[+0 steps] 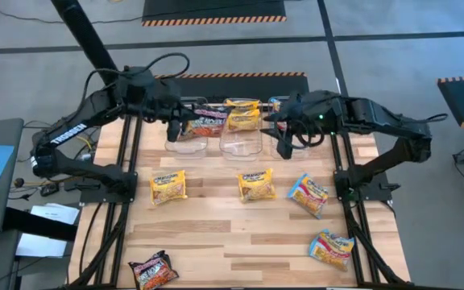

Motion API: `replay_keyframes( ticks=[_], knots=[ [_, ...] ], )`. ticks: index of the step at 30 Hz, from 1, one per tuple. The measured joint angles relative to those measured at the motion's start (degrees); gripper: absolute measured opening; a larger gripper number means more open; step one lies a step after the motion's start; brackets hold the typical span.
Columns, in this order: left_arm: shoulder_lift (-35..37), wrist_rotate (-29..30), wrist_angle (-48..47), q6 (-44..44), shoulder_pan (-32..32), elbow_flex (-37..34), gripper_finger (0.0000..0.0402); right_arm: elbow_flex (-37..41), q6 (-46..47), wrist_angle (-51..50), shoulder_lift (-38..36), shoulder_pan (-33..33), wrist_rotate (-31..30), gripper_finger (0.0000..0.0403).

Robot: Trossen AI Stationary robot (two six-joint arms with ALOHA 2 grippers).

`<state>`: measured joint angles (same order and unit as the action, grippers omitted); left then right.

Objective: Sort Maruchan noodles
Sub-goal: Put the black noodle pack into the left transparent bin

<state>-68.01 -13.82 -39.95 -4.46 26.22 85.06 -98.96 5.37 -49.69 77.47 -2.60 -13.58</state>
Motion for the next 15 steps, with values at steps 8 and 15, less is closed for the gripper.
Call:
replay_keyframes(
  ticks=[8,15],
  knots=[
    [2.65,-8.0,12.9,-2.8,5.22,-13.02,0.0,0.0,0.15,0.0,0.0,-3.29,0.18,0.0191],
    [6.65,-8.55,27.11,-6.07,9.26,-26.58,0.0,0.0,0.15,0.0,0.0,-4.37,0.22,0.0191]
  ],
)
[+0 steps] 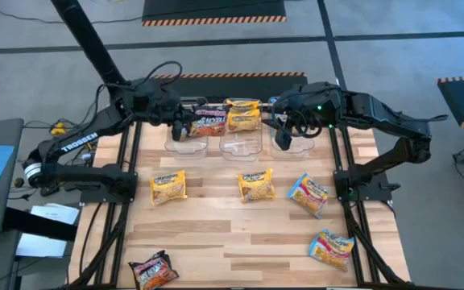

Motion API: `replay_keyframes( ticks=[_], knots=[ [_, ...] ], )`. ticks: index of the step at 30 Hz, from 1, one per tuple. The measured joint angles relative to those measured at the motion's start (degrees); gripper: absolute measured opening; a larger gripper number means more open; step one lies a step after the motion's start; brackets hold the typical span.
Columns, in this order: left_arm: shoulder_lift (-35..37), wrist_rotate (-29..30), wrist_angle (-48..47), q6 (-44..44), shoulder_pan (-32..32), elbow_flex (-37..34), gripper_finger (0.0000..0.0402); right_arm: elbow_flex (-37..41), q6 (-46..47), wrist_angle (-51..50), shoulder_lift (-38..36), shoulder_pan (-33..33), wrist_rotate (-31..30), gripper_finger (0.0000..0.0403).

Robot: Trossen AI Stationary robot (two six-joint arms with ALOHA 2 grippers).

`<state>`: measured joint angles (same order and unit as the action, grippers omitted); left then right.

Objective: Sort Maruchan noodles
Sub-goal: Put the black noodle pack into the left transparent bin

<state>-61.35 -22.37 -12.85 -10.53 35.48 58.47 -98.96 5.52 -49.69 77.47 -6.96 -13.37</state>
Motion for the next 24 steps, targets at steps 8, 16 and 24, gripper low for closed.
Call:
replay_keyframes(
  ticks=[8,16,24],
  knots=[
    [3.32,-0.97,12.33,-1.3,2.66,-10.71,0.0,0.0,0.0,-0.01,0.0,0.04,0.0,0.0191],
    [5.36,-1.58,25.21,-3.49,6.52,-21.06,0.0,0.0,0.0,-0.02,0.02,0.04,0.0,0.0191],
    [7.06,-4.36,39.83,-9.05,11.77,-32.45,0.0,0.0,0.02,0.0,0.15,0.04,0.02,0.0191]
  ],
)
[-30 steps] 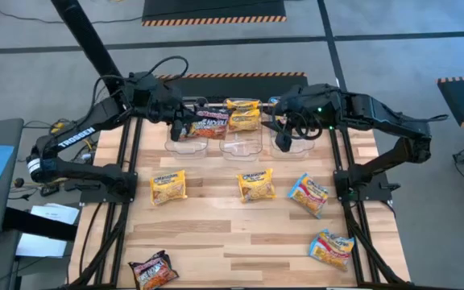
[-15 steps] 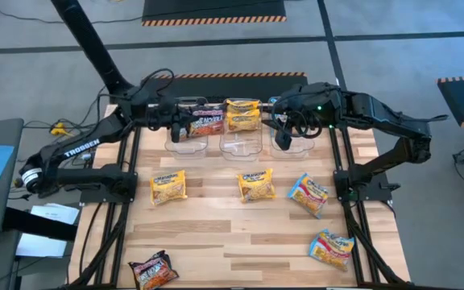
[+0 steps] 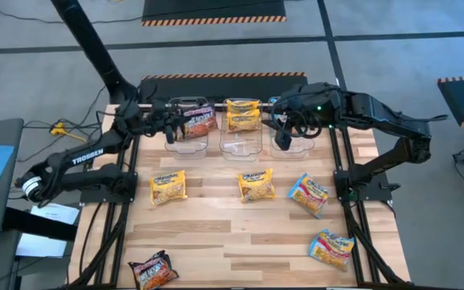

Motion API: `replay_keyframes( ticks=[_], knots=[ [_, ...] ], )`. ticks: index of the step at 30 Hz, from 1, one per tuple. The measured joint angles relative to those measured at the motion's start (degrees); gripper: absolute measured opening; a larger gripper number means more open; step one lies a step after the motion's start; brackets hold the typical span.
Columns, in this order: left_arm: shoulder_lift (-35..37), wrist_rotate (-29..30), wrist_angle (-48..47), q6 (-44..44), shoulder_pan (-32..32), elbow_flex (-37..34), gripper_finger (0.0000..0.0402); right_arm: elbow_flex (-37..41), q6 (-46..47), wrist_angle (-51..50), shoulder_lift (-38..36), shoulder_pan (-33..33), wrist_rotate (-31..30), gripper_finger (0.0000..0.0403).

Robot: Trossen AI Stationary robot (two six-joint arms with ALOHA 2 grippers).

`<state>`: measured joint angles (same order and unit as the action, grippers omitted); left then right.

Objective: Sort Maruchan noodles
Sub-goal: Put the black noodle pack into the left transparent bin

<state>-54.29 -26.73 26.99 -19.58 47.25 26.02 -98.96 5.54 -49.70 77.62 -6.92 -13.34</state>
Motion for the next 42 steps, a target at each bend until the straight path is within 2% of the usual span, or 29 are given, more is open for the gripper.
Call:
replay_keyframes(
  ticks=[7,16,23,30,35,42],
  knots=[
    [0.03,-0.25,3.71,-1.21,4.73,-5.5,0.0,0.0,0.04,-0.05,0.09,0.0,0.0,0.0191],
    [0.01,-5.19,3.17,1.23,12.71,-5.88,0.0,0.0,2.58,-0.03,0.09,0.0,0.02,0.0192],
    [0.01,-12.12,-1.47,3.32,19.23,-5.88,0.0,0.0,3.48,-0.03,0.08,0.0,0.02,0.0192],
    [-0.08,-13.26,-7.47,8.5,20.39,-6.03,0.0,0.0,3.63,-0.04,0.07,0.0,0.02,0.0192],
    [-0.08,-13.31,-3.83,7.05,20.37,-10.11,0.0,0.0,3.63,-0.03,0.07,0.0,0.0,0.0192],
    [-0.1,-13.33,7.06,2.11,20.37,-17.13,0.0,0.0,3.61,0.0,0.05,0.0,-0.02,0.0192]
  ],
)
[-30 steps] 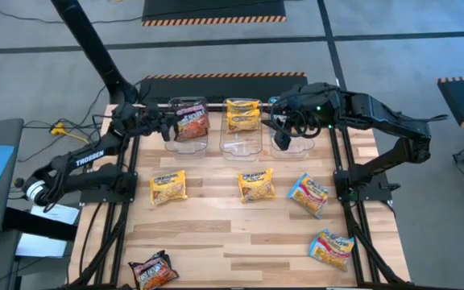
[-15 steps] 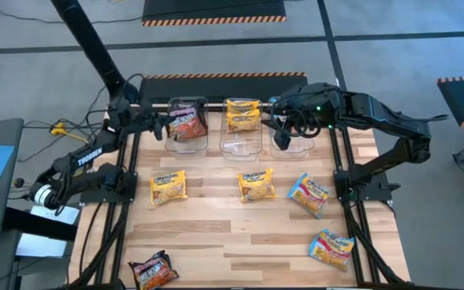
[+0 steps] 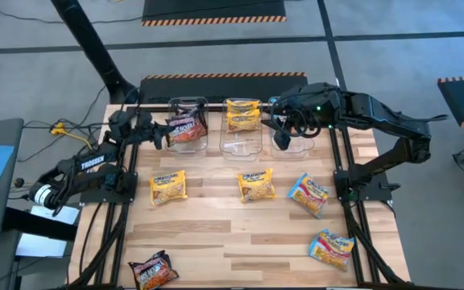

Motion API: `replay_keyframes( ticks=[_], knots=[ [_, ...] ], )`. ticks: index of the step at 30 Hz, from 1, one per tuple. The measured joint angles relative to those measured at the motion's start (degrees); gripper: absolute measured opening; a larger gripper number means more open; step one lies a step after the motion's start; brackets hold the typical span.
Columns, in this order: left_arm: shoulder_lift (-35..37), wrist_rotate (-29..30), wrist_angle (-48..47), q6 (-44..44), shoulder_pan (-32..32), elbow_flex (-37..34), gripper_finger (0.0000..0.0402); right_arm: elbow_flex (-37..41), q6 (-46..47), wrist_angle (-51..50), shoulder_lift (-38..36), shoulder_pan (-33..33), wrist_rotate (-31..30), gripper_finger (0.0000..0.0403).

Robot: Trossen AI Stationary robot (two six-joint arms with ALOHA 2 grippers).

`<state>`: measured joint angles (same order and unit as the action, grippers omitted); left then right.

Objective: Sort Maruchan noodles
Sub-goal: Put the black noodle pack into the left transparent bin

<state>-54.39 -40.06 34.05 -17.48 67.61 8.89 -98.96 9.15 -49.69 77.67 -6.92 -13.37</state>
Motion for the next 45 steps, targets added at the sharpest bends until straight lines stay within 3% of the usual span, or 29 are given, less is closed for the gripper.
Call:
replay_keyframes(
  ticks=[14,28,38,45],
  knots=[
    [-1.21,1.94,4.49,0.63,-0.63,-0.42,0.0,0.0,1.36,0.02,0.0,0.0,0.0,0.0192],
    [-12.97,5.47,15.94,-0.77,-4.02,-0.28,0.0,0.0,1.51,0.0,0.0,0.01,-0.01,0.0192],
    [-23.1,6.03,16.7,-0.2,-6.69,4.27,0.0,0.0,1.49,0.0,0.0,0.02,-0.02,0.0192],
    [-24.66,5.91,16.71,-0.24,-6.69,4.41,0.0,0.0,1.38,-0.04,0.0,0.02,-0.02,0.0191]
  ],
)
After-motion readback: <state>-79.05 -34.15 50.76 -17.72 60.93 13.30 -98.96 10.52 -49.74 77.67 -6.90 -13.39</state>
